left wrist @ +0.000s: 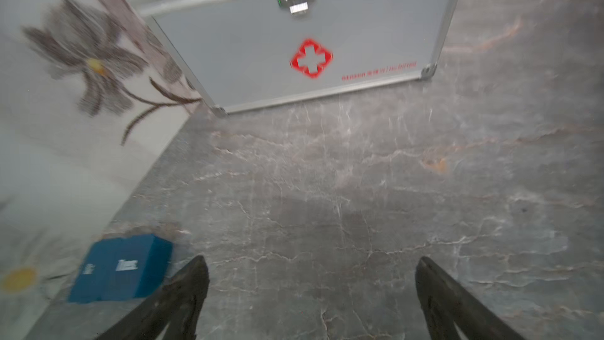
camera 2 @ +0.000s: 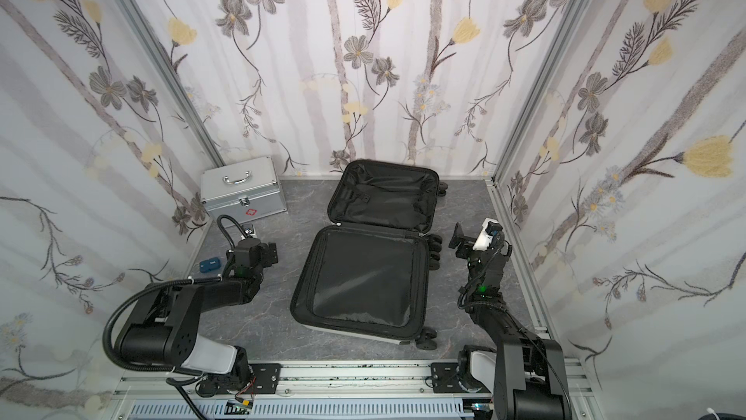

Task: Open the suitcase zippers
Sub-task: Reset both arms

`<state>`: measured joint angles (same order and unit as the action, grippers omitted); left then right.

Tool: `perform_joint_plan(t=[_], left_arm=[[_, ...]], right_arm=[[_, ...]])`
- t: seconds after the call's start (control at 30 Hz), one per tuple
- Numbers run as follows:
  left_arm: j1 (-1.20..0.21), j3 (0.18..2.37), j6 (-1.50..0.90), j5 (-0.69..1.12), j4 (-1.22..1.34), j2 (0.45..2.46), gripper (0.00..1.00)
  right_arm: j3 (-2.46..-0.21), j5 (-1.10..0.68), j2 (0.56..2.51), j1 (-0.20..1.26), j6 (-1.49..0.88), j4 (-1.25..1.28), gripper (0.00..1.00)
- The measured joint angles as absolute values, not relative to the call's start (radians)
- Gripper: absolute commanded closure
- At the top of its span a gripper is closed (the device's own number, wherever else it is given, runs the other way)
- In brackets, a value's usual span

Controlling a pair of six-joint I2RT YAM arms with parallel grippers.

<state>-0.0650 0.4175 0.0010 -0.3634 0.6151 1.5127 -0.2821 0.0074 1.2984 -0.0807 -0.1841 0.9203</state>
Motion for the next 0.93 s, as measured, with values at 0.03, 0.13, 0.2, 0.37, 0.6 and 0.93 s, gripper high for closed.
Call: perform_joint_plan(t=[0.03,0.13,0.2,0.37,0.6,0.93], left_arm=[[-0.049,0.409,-0.007,-0.339,0.658,1.517,0.00],[-0.031,0.377,-0.027,-0.307,0.803,1.559,0.00],[-0.032,0.370,-0.030,-0.276,0.830,1.566,0.00],[-0.032,0.369,-0.034,-0.260,0.887,1.568,0.00],[-0.034,0.369,-0.034,-0.257,0.904,1.569,0.00],[-0.034,0.369,-0.034,-0.257,0.913,1.569,0.00]], right_arm=[[-0.284,0.005,1.287,-0.080,-0.173,0.922,0.00],[-0.247,0.001,1.262,-0.073,-0.162,0.966,0.00],[-0.181,0.001,1.284,-0.073,-0.161,1.027,0.00],[-0.115,0.002,1.370,-0.071,-0.128,1.188,0.00],[-0.152,0.001,1.502,-0.080,-0.125,1.340,0.00],[-0.194,-0.001,1.504,-0.060,-0.103,1.271,0.00]])
